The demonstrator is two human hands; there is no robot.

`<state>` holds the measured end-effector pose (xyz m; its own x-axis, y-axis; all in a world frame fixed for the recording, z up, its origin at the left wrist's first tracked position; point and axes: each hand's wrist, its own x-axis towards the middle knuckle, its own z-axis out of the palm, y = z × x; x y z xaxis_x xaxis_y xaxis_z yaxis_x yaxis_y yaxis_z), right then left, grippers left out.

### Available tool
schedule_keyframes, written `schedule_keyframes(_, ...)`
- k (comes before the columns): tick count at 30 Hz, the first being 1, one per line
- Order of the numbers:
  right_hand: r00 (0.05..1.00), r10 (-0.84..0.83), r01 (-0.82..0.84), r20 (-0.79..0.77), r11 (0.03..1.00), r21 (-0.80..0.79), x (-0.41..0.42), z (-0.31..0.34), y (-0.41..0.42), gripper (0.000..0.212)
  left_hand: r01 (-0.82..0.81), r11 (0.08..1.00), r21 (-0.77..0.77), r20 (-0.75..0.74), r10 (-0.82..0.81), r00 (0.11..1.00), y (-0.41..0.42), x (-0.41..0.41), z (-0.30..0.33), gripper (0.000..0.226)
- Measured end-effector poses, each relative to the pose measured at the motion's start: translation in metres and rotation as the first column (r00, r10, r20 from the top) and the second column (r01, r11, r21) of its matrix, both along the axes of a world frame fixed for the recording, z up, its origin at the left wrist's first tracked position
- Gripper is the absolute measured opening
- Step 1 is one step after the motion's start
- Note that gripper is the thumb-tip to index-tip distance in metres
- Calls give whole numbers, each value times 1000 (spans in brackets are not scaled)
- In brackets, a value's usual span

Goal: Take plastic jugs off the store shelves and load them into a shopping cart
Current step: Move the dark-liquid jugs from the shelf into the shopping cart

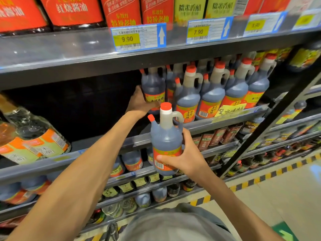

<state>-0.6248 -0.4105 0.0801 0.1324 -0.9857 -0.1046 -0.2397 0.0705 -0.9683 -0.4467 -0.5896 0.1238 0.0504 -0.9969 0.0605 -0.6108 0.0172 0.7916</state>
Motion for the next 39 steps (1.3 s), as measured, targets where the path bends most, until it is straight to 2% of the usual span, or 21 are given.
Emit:
schedule_keyframes(6, 1000, -2, 2, 1, 1000, 5, -3, -1, -2, 102, 15, 1000, 1, -25, -15, 1000, -4, 2, -6, 85)
schedule_keyframes(10, 1000, 6, -6, 10, 1000, 3, -4, 2, -3, 101, 15, 1000, 6, -75, -14, 997, 1, 16, -9, 100)
schedule_keyframes(12, 1000, 7, -7, 8, 1000, -3, -5, 4, -4, 100, -9, 998, -66, -185, -4, 983, 16, 26, -10, 86)
schedule_keyframes(15, 1000, 9, -9, 6, 1000, -20, -3, 11, -7, 102, -8, 990, -144, -285, -33, 958, 58, 39, -7, 48)
schedule_keyframes(16, 1000, 13, -13, 8, 999, -30, -2, 14, -9, 107, 18, 989, -146, -329, -65, 942, 75, 41, -5, 44)
schedule_keyframes(19, 1000, 30, -29, 5, 997, -76, 4, 23, -12, 122, 169, 978, -125, -422, -206, 883, 122, 41, 1, 50)
schedule_keyframes(22, 999, 45, -44, 1, 990, -135, 11, 31, -15, 126, 310, 945, -103, -370, -326, 870, 147, 33, 8, 54)
schedule_keyframes(24, 999, 55, -54, 2, 986, -159, 16, 37, -17, 129, 334, 939, -86, -383, -341, 859, 152, 29, 15, 55)
schedule_keyframes(27, 998, 53, -47, 26, 983, -180, 22, 43, -22, 131, 302, 948, -101, -395, -316, 863, 150, 28, 28, 57)
schedule_keyframes(31, 998, 55, -46, 35, 975, -219, 30, 50, -27, 127, 273, 951, -147, -329, -307, 893, 146, 28, 39, 68)
schedule_keyframes(35, 997, 23, -4, 76, 971, -241, 34, 56, -32, 124, 197, 960, -197, -323, -253, 912, 138, 22, 50, 62)
schedule_keyframes(39, 1000, 5, -1, 14, 966, -257, 22, 54, -34, 120, 142, 972, -186, -300, -194, 934, 118, 18, 55, 66)
